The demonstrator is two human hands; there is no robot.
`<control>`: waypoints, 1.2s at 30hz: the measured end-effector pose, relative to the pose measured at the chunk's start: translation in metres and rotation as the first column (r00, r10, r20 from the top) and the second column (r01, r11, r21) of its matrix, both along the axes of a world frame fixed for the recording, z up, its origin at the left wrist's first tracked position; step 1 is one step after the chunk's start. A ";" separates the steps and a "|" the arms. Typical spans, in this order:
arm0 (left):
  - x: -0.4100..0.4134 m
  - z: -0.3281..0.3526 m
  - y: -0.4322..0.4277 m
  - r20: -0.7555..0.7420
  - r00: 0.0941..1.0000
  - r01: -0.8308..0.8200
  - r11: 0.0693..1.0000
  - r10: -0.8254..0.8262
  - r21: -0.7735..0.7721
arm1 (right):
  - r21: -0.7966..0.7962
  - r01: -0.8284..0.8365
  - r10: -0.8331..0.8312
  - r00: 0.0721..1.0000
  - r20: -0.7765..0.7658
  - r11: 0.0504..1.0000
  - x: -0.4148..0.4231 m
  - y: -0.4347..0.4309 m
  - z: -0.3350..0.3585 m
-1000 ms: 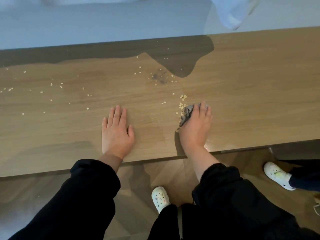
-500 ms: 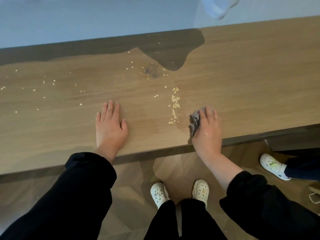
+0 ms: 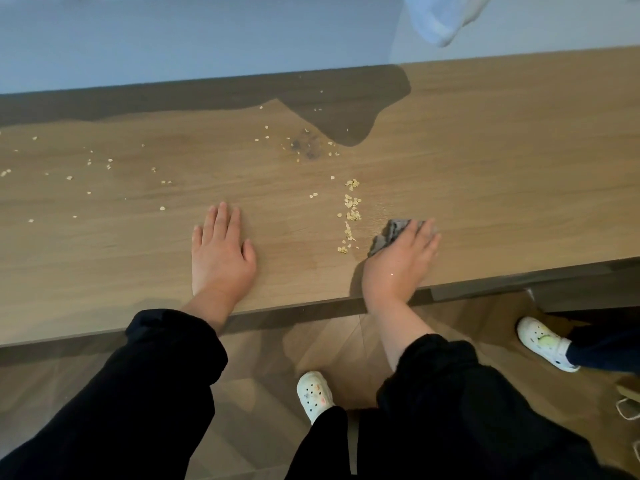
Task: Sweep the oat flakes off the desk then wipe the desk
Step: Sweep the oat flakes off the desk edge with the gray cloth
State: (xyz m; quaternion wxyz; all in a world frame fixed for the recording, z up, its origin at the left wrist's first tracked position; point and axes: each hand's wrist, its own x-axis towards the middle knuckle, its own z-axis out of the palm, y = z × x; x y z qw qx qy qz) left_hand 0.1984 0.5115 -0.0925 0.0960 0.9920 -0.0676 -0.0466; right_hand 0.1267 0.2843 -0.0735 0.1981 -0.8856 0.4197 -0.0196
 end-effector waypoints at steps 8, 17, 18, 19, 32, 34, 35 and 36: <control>-0.001 0.004 0.000 -0.010 1.000 -0.001 1.000 0.001 0.003 | 0.099 -0.061 0.052 0.994 0.095 0.993 0.051 0.058 0.003; -0.001 0.000 0.001 0.014 1.000 0.002 1.000 -0.001 -0.028 | -0.023 0.007 -0.005 0.996 0.084 1.000 0.053 -0.042 -0.002; -0.002 0.001 0.001 0.016 1.000 0.004 1.000 -0.003 -0.025 | -0.018 -0.001 0.002 0.997 0.083 1.000 0.067 -0.042 0.000; -0.002 0.001 0.001 0.016 1.000 0.007 1.000 -0.007 -0.022 | -0.010 -0.043 0.043 0.996 0.074 0.999 0.079 -0.037 0.001; -0.002 0.003 0.002 0.003 1.000 0.025 0.999 -0.025 -0.031 | -0.142 -0.249 0.252 0.968 0.006 0.958 0.099 -0.050 -0.005; -0.001 0.004 0.002 -0.006 1.000 0.025 0.999 -0.025 -0.043 | -0.154 -0.502 0.506 0.863 -0.014 0.851 0.093 -0.033 -0.003; 0.000 0.005 0.003 -0.011 1.000 0.019 0.998 -0.020 -0.055 | -0.143 -0.613 0.615 0.788 -0.035 0.777 0.087 -0.032 -0.002; 0.002 0.006 0.003 -0.009 1.000 0.005 0.997 -0.006 -0.080 | -0.131 -0.694 0.695 0.718 -0.051 0.708 0.082 -0.038 -0.001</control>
